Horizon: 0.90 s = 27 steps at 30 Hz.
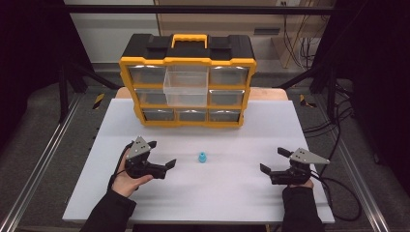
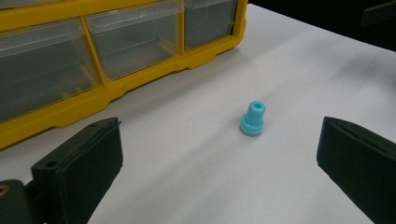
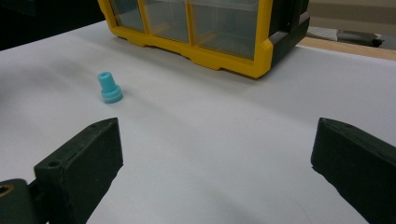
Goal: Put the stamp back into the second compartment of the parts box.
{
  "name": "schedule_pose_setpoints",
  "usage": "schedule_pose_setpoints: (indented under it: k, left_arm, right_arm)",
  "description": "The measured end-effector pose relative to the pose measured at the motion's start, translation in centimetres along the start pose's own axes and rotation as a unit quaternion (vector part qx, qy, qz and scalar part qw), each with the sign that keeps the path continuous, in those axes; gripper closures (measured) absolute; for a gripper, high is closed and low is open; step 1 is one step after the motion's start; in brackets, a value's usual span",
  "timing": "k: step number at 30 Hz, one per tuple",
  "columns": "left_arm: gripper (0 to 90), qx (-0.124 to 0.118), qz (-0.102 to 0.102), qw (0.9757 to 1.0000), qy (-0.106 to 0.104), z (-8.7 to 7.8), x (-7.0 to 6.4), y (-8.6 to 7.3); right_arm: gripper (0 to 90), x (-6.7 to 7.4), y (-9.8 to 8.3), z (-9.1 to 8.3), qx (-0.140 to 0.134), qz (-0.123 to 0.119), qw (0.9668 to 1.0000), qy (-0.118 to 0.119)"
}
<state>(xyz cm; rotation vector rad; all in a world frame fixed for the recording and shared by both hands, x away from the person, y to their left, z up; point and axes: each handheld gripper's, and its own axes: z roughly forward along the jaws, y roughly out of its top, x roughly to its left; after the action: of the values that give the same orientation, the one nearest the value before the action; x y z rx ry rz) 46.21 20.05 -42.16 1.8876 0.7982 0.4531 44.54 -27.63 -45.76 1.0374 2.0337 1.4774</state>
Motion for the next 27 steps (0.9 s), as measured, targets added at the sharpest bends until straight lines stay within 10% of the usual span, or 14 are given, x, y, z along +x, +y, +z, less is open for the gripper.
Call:
schedule_pose_setpoints:
  k: [27]
  left_arm:
    - [0.0,0.016,0.010,0.9997,-0.013,3.0,-1.4,1.9]
  right_arm:
    - [2.5,0.0,0.0,0.0,0.000,-0.003,1.0000,0.001]
